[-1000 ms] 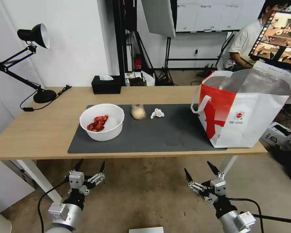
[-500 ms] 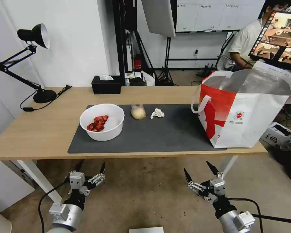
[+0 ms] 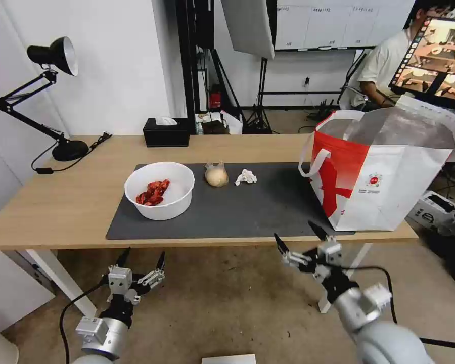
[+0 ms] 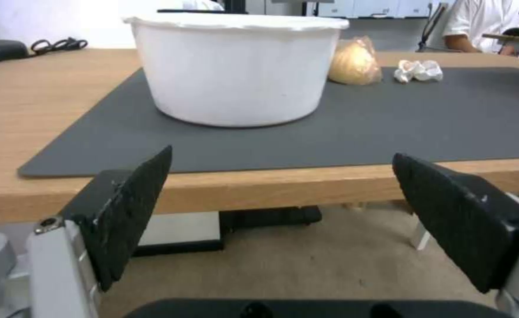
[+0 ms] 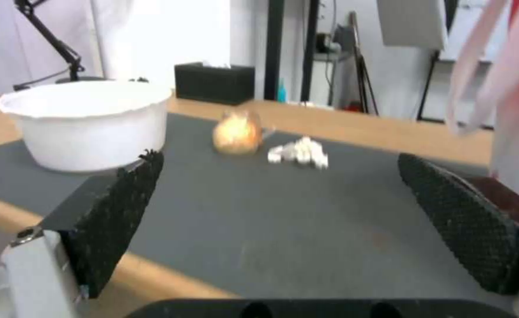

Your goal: Pick up the trash from the table and place it into the takeout bag.

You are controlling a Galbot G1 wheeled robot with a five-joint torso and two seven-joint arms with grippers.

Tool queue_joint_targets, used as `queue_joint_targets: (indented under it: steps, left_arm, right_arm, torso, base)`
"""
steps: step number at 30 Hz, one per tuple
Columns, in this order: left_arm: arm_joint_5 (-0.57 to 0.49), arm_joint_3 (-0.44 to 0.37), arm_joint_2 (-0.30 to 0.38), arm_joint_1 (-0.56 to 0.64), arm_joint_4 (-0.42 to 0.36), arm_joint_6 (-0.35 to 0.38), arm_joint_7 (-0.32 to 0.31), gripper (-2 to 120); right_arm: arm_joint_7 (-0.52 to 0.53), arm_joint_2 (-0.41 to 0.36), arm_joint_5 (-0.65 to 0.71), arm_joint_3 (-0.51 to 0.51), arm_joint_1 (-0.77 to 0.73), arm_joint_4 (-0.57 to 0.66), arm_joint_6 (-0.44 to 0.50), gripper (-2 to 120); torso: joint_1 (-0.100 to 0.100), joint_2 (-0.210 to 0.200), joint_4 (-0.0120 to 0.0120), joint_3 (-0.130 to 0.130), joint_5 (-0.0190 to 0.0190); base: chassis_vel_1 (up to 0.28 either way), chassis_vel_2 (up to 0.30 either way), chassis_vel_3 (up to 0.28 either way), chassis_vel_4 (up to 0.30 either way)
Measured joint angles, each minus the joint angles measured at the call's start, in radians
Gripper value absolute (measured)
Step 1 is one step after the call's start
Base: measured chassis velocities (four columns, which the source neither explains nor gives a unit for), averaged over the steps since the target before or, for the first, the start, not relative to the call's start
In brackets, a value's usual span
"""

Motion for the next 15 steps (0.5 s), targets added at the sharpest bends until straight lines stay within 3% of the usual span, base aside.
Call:
queue_joint_targets:
  steps: [3,6,12,15]
  left_arm:
    - [0.032,0.013,-0.025,0.002,-0.003,0.001,0.0,100]
    - [0.034,0.013,-0.028,0.0,-0.001,0.002,0.0,100]
    - [0.026,-0.002,-0.025,-0.006,0.011,0.002,0.0,100]
    - [0.01,-0.015,-0.018,-0.01,0.02,0.003,-0.001,100]
  right_arm:
    - [0.016,-0.093,0.086,-0.051,0.135,-0.04,-0.019,100]
    - [0.029,-0.137,0.142,-0.103,0.225,-0.076,-0.036,100]
    - [0.059,-0.168,0.221,-0.221,0.428,-0.168,-0.056,100]
    - [0.102,-0.153,0.272,-0.348,0.601,-0.256,-0.072,100]
  torso:
    - [0.0,0.0,-0.0002,0.0,-0.0002]
    - [0.0,0.0,-0.0001,0.0,-0.0001]
    - [0.0,0.0,-0.0002,0.0,-0.0001]
    - [0.0,0.0,-0.0001,0.0,-0.0002]
  base:
    - [0.0,0.0,0.0,0.0]
    - [0.0,0.0,0.0,0.0]
    - [0.0,0.0,0.0,0.0]
    - [0.0,0.0,0.0,0.0]
